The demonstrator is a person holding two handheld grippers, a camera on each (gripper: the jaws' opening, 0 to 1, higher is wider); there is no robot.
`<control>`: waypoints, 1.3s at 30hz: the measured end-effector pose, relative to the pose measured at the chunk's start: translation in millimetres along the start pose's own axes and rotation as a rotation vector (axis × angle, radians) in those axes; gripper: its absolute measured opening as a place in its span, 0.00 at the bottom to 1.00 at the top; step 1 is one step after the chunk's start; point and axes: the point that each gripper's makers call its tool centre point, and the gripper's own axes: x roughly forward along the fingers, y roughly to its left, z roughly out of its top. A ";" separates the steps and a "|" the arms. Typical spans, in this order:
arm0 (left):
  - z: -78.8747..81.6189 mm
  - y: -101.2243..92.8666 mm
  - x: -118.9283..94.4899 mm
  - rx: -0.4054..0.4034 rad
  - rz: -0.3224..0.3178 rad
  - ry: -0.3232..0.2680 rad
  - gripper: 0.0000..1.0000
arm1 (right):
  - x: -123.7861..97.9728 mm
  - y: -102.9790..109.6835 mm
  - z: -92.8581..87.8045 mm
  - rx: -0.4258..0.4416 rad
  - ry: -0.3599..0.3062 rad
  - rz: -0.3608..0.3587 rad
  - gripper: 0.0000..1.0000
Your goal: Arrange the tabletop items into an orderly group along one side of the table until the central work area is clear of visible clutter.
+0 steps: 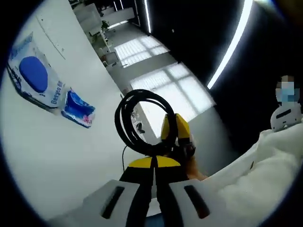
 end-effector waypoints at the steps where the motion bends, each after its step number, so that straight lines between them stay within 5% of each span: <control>1: 2.5 -1.3 2.0 -0.028 -0.016 -0.021 0.02 | 0.2 4.8 3.5 -0.006 -0.008 0.012 0.02; 5: 22.8 -10.3 8.8 -0.098 -0.085 -0.154 0.53 | 3.2 24.5 11.9 0.027 -0.028 0.091 0.02; 6: 25.2 -14.2 9.2 -0.097 -0.104 -0.163 0.58 | 4.1 27.1 12.4 0.024 -0.028 0.099 0.02; 7: 26.3 -21.0 10.7 -0.102 -0.145 -0.158 0.57 | 5.3 29.4 11.3 0.015 -0.020 0.101 0.02; 9: 25.1 -28.7 11.5 -0.118 -0.189 -0.129 0.36 | 6.5 29.4 6.1 -0.003 0.008 0.099 0.02; 11: 19.6 -16.7 14.2 -0.081 -0.120 -0.103 0.23 | 5.4 32.0 5.9 0.022 -0.001 0.124 0.02; 14: 22.0 -17.4 11.3 -0.114 -0.133 -0.113 0.12 | 1.5 23.2 4.6 0.015 -0.003 0.096 0.02; 19: 19.4 -7.4 8.3 -0.097 -0.067 -0.093 0.08 | -4.9 -1.6 1.5 -0.051 0.017 -0.036 0.02; 23: 18.2 15.7 7.5 -0.083 0.058 -0.073 0.05 | -14.8 -35.3 -5.8 -0.105 0.056 -0.211 0.02; 32: -5.7 61.1 10.7 -0.036 0.303 0.078 0.05 | -41.5 -93.4 -25.4 -0.167 0.130 -0.547 0.03; 39: -7.6 72.0 18.0 -0.070 0.346 0.086 0.05 | -50.0 -107.0 -23.4 -0.144 0.107 -0.602 0.03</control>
